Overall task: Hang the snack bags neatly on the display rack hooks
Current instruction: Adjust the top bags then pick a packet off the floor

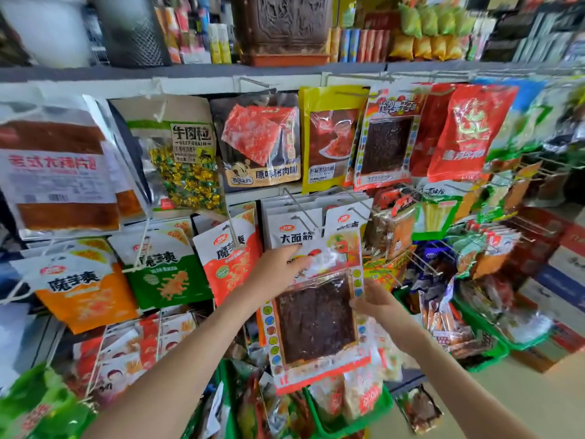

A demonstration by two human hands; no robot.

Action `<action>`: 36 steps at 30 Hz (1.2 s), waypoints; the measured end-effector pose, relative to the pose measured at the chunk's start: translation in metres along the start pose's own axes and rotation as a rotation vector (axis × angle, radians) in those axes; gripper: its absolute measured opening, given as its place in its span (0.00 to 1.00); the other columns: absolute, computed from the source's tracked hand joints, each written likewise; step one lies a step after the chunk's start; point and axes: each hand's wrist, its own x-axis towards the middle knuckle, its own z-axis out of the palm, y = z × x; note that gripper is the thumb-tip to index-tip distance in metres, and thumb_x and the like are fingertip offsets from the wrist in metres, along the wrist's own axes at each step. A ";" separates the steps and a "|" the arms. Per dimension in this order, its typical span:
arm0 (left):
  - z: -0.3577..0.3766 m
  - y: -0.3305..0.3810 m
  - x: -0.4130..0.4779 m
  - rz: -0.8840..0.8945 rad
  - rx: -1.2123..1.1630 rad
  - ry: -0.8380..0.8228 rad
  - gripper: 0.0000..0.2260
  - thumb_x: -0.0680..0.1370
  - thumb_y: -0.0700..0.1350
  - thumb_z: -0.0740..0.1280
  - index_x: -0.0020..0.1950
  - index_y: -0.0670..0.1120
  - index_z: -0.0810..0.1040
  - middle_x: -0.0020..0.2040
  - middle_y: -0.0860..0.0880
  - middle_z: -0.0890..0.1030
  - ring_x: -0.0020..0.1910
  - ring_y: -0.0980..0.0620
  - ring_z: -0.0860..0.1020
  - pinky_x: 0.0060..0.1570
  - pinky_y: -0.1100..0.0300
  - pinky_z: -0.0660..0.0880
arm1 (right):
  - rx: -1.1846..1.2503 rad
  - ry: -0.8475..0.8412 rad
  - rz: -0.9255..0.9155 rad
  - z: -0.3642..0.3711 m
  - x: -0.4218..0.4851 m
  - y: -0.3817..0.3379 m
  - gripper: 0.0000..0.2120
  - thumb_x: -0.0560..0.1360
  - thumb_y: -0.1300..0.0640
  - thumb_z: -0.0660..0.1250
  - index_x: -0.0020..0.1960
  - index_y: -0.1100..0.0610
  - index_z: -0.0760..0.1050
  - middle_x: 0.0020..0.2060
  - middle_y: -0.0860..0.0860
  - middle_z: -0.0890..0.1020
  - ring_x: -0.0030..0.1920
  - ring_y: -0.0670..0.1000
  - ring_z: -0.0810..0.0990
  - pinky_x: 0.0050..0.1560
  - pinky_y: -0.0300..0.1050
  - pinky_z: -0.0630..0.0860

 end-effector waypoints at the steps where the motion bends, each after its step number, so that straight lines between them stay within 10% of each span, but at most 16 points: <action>1: 0.003 0.011 0.002 0.025 0.036 -0.003 0.25 0.79 0.52 0.61 0.73 0.42 0.63 0.73 0.47 0.65 0.71 0.50 0.65 0.64 0.62 0.62 | -0.065 0.051 -0.120 -0.005 0.007 -0.006 0.23 0.72 0.59 0.70 0.64 0.53 0.65 0.54 0.51 0.75 0.55 0.50 0.73 0.52 0.43 0.74; 4: 0.014 0.040 0.013 0.084 0.155 0.027 0.23 0.79 0.53 0.61 0.71 0.44 0.67 0.70 0.46 0.70 0.67 0.50 0.70 0.60 0.61 0.66 | -0.440 0.258 -0.503 -0.022 0.035 -0.029 0.40 0.65 0.50 0.75 0.71 0.49 0.57 0.62 0.50 0.71 0.61 0.50 0.69 0.63 0.50 0.65; 12: 0.046 0.117 0.078 0.095 0.228 0.174 0.23 0.78 0.57 0.60 0.69 0.47 0.70 0.64 0.45 0.76 0.61 0.47 0.75 0.54 0.56 0.71 | -0.839 0.529 -1.023 -0.094 0.079 -0.091 0.11 0.72 0.46 0.60 0.46 0.50 0.76 0.42 0.45 0.81 0.54 0.49 0.67 0.57 0.55 0.59; 19: 0.060 0.190 0.134 0.145 0.033 0.439 0.13 0.71 0.56 0.70 0.36 0.50 0.72 0.29 0.51 0.70 0.30 0.53 0.68 0.30 0.61 0.61 | -0.617 0.485 -1.052 -0.179 0.114 -0.137 0.05 0.67 0.59 0.70 0.42 0.52 0.82 0.33 0.31 0.69 0.46 0.47 0.65 0.50 0.48 0.55; 27: 0.046 0.257 0.214 0.182 0.143 0.613 0.08 0.76 0.47 0.66 0.43 0.44 0.80 0.44 0.49 0.82 0.44 0.51 0.78 0.40 0.57 0.67 | -0.537 0.544 -0.799 -0.241 0.169 -0.212 0.10 0.68 0.45 0.69 0.44 0.50 0.82 0.36 0.43 0.77 0.55 0.49 0.64 0.64 0.58 0.58; 36: 0.029 0.273 0.278 0.296 0.194 0.730 0.10 0.77 0.46 0.64 0.41 0.43 0.81 0.40 0.48 0.81 0.41 0.48 0.78 0.43 0.51 0.74 | -0.340 0.630 -0.741 -0.255 0.197 -0.240 0.07 0.72 0.51 0.68 0.36 0.52 0.78 0.34 0.46 0.76 0.49 0.48 0.60 0.61 0.63 0.62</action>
